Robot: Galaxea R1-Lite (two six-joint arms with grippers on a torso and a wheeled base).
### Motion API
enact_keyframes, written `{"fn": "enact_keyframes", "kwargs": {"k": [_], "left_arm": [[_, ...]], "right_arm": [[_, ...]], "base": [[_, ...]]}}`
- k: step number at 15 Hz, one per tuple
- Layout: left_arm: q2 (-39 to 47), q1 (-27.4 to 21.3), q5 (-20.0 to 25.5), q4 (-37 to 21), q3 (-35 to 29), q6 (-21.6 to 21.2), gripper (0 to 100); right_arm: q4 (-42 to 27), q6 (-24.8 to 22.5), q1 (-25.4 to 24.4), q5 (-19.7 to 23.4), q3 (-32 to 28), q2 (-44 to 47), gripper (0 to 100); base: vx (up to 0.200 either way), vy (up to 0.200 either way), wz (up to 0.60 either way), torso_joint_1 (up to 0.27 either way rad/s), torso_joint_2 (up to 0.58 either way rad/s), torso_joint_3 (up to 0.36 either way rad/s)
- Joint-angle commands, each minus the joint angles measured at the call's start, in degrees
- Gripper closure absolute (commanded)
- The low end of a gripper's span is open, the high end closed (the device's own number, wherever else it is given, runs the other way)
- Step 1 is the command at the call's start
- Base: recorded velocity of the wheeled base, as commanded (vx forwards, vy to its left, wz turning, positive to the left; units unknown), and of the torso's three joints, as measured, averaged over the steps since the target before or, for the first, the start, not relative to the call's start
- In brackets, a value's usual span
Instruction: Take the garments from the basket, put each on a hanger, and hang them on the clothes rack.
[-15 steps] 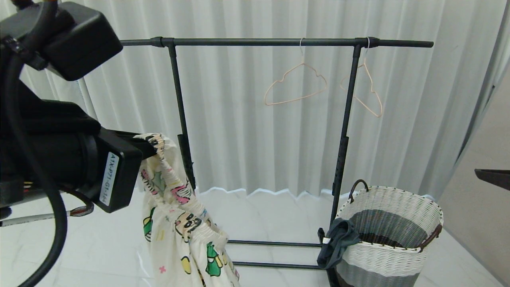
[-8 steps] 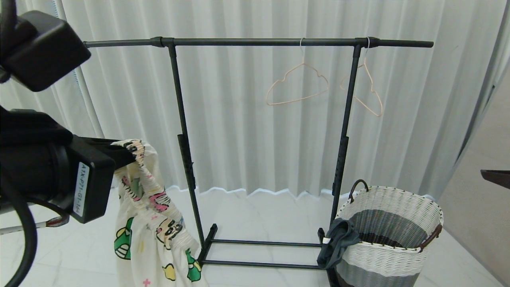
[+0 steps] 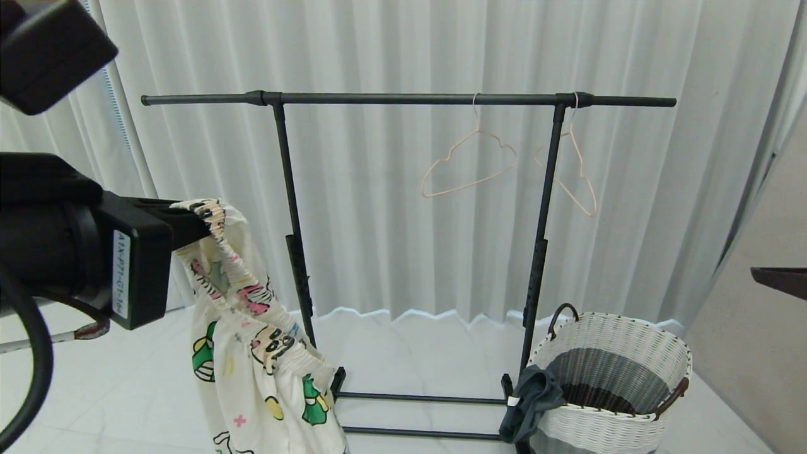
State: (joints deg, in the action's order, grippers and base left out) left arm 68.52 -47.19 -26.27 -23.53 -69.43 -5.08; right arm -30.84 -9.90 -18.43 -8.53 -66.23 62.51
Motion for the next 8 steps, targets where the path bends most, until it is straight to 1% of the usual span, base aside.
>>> {"fn": "enact_keyframes", "kwargs": {"k": [1,2,3,6,8], "left_arm": [[0.03,-0.01,-0.01,0.06,-0.1,-0.01,100],[-0.06,-0.01,-0.01,0.06,-0.1,-0.01,100],[-0.14,-0.01,-0.01,0.06,-0.1,-0.01,100],[-0.14,-0.01,-0.01,0.15,-0.1,-0.01,100],[-0.14,-0.01,-0.01,0.15,-0.18,-0.01,100]], "right_arm": [[-0.01,0.14,-0.02,0.01,-0.04,0.06,0],[-0.01,0.41,-0.02,0.01,-0.04,0.06,0],[0.08,0.67,-0.02,0.01,-0.13,0.06,0],[1.57,1.11,-0.02,0.01,-0.04,0.42,0],[1.66,1.11,0.06,0.01,-0.04,0.5,0]], "base": [[0.0,0.0,0.0,0.061,-0.46,-0.246],[0.0,0.0,0.0,0.076,-0.48,-0.227],[0.0,0.0,0.0,0.188,-0.5,-0.222],[0.0,0.0,0.0,0.364,-0.48,-0.248],[0.0,0.0,0.0,0.29,-0.49,-0.244]]}}
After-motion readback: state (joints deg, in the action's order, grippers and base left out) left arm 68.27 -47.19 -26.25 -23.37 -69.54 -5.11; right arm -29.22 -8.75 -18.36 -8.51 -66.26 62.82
